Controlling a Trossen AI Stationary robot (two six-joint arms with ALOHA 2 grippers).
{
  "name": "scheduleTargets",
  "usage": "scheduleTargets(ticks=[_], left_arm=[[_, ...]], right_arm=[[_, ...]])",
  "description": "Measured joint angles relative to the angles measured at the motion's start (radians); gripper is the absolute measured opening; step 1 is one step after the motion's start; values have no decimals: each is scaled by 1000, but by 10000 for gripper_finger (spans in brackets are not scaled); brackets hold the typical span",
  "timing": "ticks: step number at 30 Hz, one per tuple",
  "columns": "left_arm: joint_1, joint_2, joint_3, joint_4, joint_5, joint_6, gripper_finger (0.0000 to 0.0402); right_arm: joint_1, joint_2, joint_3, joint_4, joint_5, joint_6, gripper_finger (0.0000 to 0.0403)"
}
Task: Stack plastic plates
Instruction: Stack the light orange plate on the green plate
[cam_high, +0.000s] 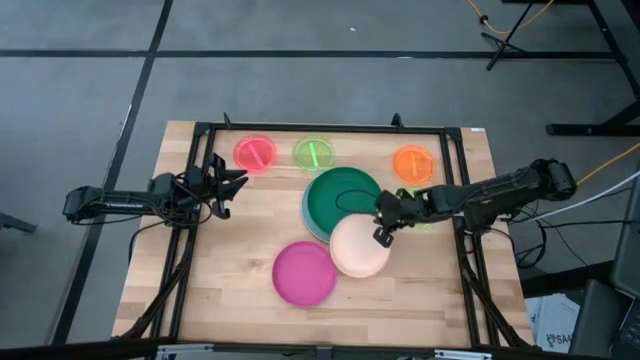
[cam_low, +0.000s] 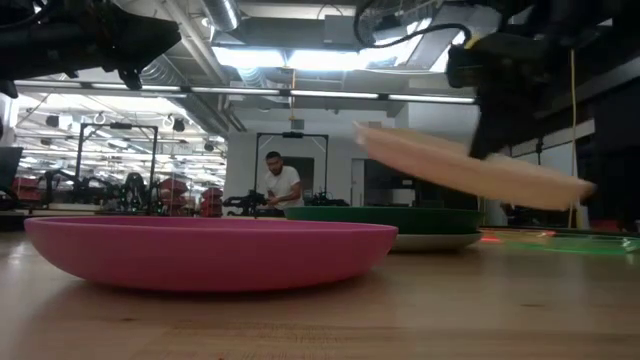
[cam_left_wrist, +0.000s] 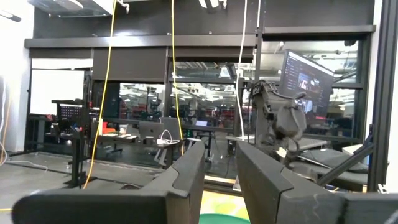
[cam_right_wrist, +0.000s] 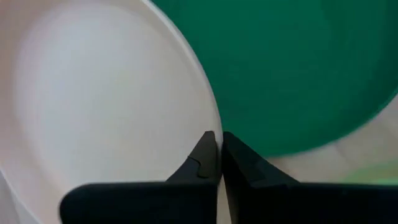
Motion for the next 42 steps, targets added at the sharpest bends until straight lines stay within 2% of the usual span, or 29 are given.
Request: scheduleTargets(ticks=[6, 13, 22, 29, 42], left_arm=[[0, 0, 0, 0, 0, 0, 86], [0, 0, 0, 0, 0, 0, 86], [0, 0, 0, 0, 1, 0, 86], [0, 0, 0, 0, 8, 0, 86], [0, 0, 0, 0, 8, 0, 86]], right_arm=[[-97, 0, 0, 103, 19, -55, 0], [-205, 1, 0, 172, 98, -96, 1], [-307, 36, 0, 220, 107, -186, 1], [-348, 101, 0, 220, 97, -208, 1], [-347, 199, 0, 263, 58, -249, 1]])
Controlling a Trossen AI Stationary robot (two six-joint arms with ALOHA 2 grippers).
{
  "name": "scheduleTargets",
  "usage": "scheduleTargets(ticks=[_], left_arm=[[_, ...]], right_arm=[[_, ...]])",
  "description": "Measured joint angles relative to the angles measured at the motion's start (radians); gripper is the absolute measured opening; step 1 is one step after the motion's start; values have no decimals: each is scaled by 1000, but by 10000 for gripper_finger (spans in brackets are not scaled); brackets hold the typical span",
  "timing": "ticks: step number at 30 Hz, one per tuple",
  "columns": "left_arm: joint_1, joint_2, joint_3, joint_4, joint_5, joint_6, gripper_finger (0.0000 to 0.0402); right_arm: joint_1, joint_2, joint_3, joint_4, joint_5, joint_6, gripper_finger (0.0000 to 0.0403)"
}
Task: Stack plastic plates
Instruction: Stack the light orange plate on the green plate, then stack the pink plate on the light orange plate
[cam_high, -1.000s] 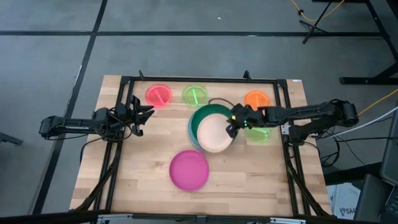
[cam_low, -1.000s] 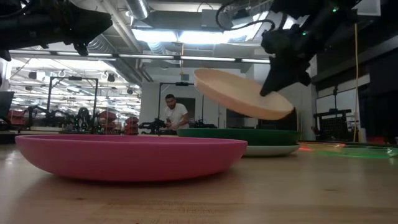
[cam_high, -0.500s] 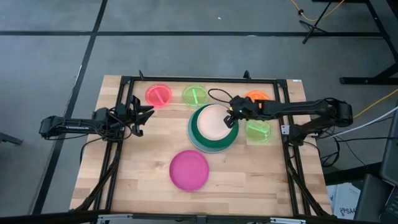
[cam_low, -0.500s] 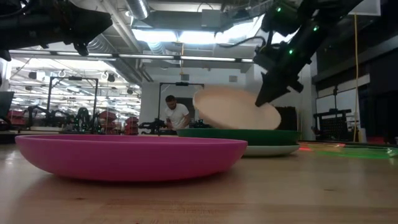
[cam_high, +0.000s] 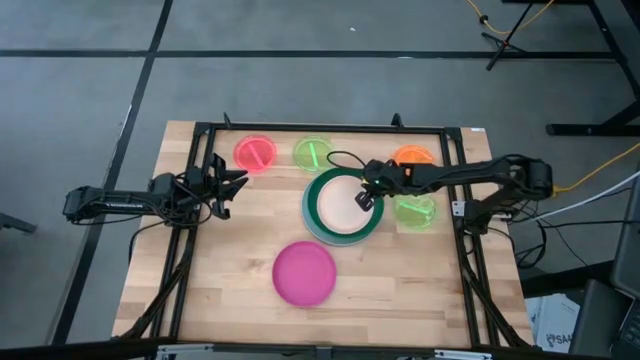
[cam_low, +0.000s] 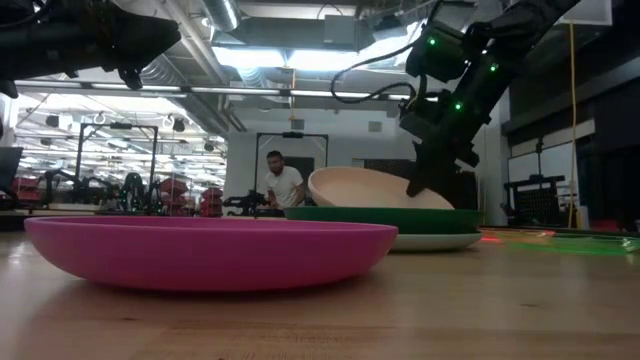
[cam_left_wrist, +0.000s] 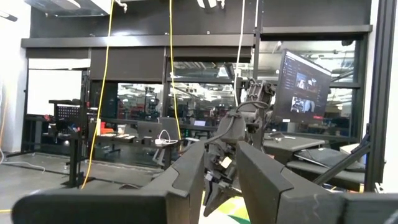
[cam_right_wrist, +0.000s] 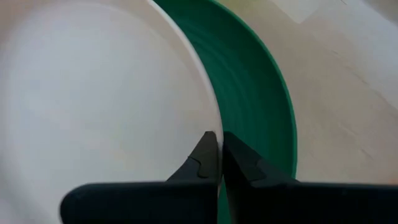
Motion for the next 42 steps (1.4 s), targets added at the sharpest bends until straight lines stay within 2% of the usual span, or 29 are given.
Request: scheduleTargets(ticks=[9, 19, 23, 29, 34, 39, 42], left_arm=[[0, 0, 0, 0, 0, 0, 86], [0, 0, 0, 0, 0, 0, 86], [0, 0, 0, 0, 0, 1, 86], [0, 0, 0, 0, -1, 1, 86], [0, 0, 0, 0, 0, 1, 86], [0, 0, 0, 0, -1, 0, 86], [0, 0, 0, 0, -1, 0, 86]], right_arm=[[0, 43, 0, 12, 5, 0, 6], [0, 71, 0, 14, 6, -8, 98], [0, 63, 3, 13, 6, -24, 118], [18, 64, 64, -6, -49, -81, 122], [76, 63, 140, -4, -55, -115, 122], [122, 63, 175, -3, -16, -115, 122], [153, 63, 175, 8, -45, -115, 122]])
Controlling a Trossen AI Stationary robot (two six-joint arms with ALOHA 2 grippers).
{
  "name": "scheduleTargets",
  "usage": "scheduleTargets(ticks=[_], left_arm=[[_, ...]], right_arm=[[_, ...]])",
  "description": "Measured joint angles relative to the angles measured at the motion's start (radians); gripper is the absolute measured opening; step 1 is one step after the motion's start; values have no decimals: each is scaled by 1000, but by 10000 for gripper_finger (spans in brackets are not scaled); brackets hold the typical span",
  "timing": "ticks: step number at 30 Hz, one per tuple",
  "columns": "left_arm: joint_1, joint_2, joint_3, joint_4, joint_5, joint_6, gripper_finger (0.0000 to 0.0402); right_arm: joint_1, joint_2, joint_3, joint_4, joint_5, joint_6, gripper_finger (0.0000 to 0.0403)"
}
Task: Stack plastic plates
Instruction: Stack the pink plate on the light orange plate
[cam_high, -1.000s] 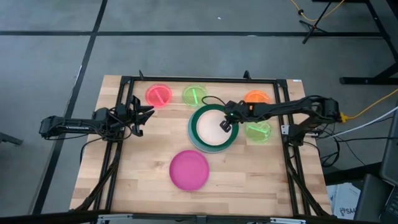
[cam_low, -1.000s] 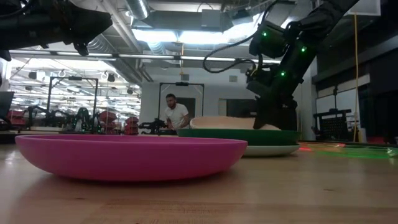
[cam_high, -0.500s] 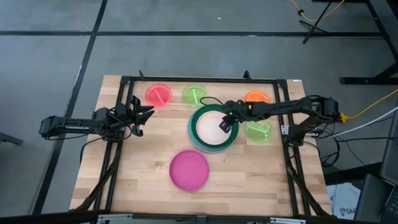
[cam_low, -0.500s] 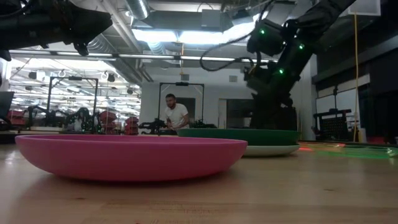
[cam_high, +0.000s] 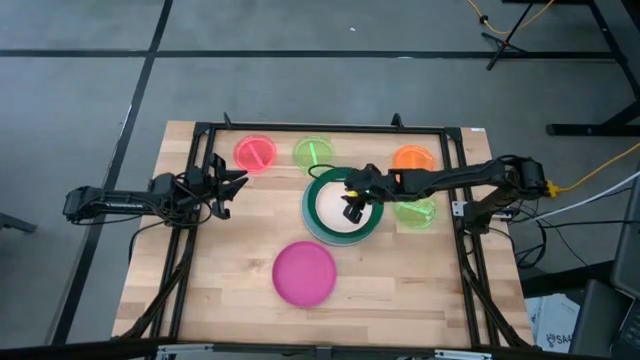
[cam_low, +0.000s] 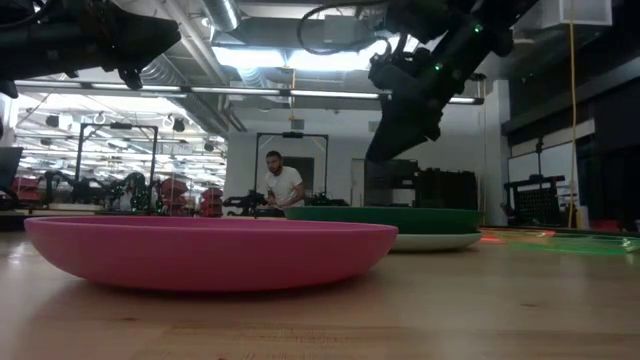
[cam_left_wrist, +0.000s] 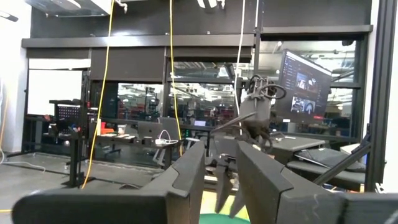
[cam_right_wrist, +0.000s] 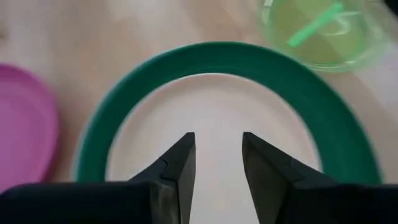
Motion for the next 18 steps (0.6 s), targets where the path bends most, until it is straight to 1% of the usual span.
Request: scheduleTargets(ticks=[3, 8, 12, 15, 18], left_arm=[[0, 0, 0, 0, 0, 0, 86], [0, 0, 0, 0, 0, 0, 86], [0, 0, 0, 0, 0, 0, 86], [0, 0, 0, -1, 0, 0, 86], [0, 0, 0, -6, 0, 0, 86]], right_arm=[[57, 0, 0, 3, -29, -10, 122], [164, 5, 0, 10, -34, -67, 122], [227, 27, 0, 55, -42, -96, 122], [265, 55, 0, 78, -89, -189, 122], [300, 93, 0, 108, -118, -319, 122]])
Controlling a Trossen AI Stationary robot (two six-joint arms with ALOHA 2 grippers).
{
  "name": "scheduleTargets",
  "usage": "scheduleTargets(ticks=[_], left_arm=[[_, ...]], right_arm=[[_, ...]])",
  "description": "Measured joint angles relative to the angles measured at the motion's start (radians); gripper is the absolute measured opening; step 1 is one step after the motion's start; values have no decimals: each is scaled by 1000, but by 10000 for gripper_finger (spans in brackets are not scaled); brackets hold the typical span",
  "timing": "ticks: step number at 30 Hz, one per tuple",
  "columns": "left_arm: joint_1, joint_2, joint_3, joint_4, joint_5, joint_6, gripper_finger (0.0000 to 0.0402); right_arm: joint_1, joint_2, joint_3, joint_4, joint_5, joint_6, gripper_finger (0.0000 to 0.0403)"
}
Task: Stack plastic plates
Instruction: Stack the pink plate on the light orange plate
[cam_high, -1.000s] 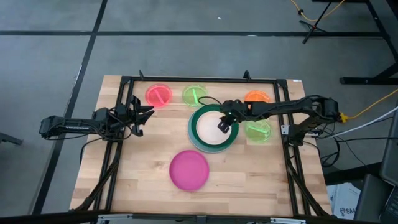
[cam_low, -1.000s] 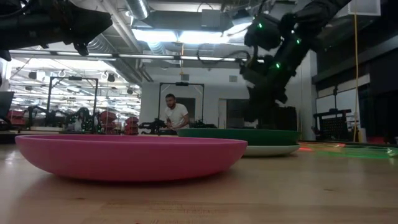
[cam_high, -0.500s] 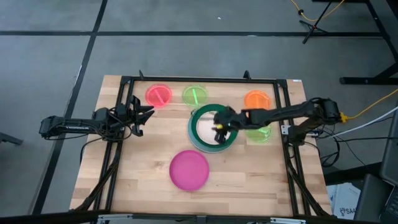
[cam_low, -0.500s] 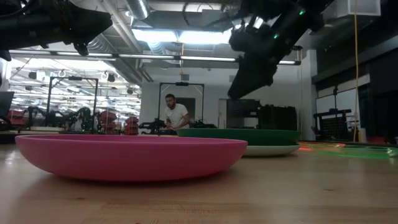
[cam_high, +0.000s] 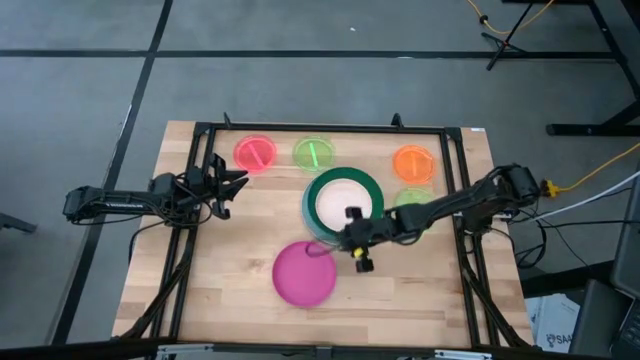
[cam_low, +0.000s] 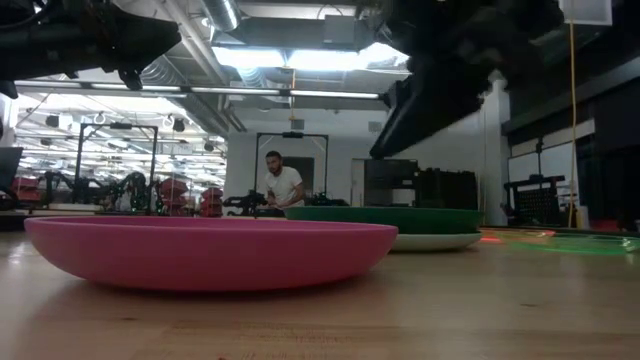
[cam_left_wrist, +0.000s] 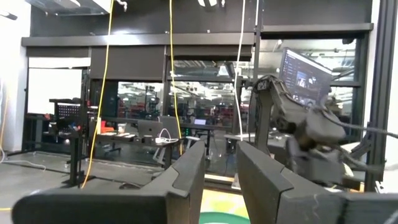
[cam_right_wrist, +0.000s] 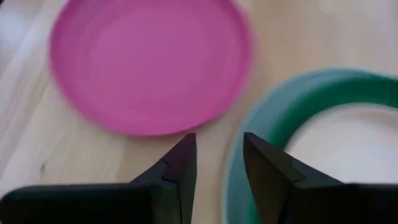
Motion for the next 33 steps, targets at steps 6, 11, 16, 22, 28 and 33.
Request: scheduleTargets(ticks=[6, 11, 16, 22, 28, 33], left_arm=[[0, 1, 0, -8, -5, 1, 86], [0, 1, 0, -9, -8, 1, 86], [0, 1, 0, -9, -9, 1, 86], [0, 1, 0, -8, -8, 1, 86], [0, 1, 0, -8, -11, 2, 86], [0, 1, 0, -8, -12, 2, 86]], right_arm=[[43, 77, 0, 51, -96, -174, 122], [73, 120, 0, 122, -148, -203, 122], [107, 151, 0, 194, -155, -283, 122], [140, 193, 0, 209, -151, -360, 122], [159, 212, 0, 280, -98, -443, 122], [157, 212, 0, 271, -75, -476, 122]])
